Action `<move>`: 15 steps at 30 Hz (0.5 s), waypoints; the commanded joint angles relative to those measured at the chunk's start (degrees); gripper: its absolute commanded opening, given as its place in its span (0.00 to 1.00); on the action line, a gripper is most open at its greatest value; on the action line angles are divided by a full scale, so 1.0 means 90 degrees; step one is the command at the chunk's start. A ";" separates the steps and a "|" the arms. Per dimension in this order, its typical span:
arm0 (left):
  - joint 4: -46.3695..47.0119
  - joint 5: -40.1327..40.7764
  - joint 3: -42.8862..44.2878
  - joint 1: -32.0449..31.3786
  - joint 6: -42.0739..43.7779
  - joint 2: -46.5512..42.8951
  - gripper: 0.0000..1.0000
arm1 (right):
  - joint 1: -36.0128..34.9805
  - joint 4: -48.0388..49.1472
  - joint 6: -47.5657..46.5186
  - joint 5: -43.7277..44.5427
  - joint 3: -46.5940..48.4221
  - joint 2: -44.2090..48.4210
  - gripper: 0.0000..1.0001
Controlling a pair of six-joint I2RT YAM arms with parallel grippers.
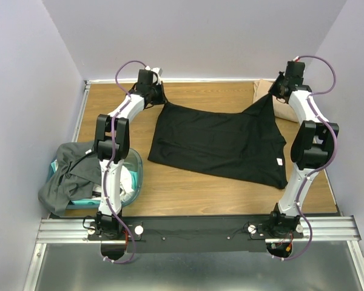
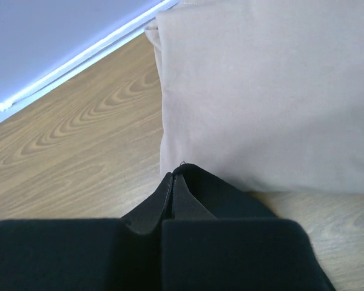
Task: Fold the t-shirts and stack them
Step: Fold the tshirt
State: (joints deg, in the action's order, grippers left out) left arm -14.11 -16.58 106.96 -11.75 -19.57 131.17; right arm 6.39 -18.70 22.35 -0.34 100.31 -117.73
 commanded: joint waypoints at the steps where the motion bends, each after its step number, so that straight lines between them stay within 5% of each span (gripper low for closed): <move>1: 0.0366 -0.0453 0.0391 0.0065 0.0007 0.0103 0.00 | 0.0042 -0.0422 -0.0139 0.0272 0.0377 -0.0122 0.00; 15: 0.0660 -0.0581 -0.1374 0.0202 0.0612 -0.1078 0.00 | 0.0042 -0.1486 0.0036 0.0077 -0.1603 0.1898 0.00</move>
State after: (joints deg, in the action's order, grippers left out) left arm -9.26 -21.06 97.56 -9.96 -16.47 126.32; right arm 6.39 -27.24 22.06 0.25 89.82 -106.28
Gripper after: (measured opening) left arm 0.007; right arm 0.006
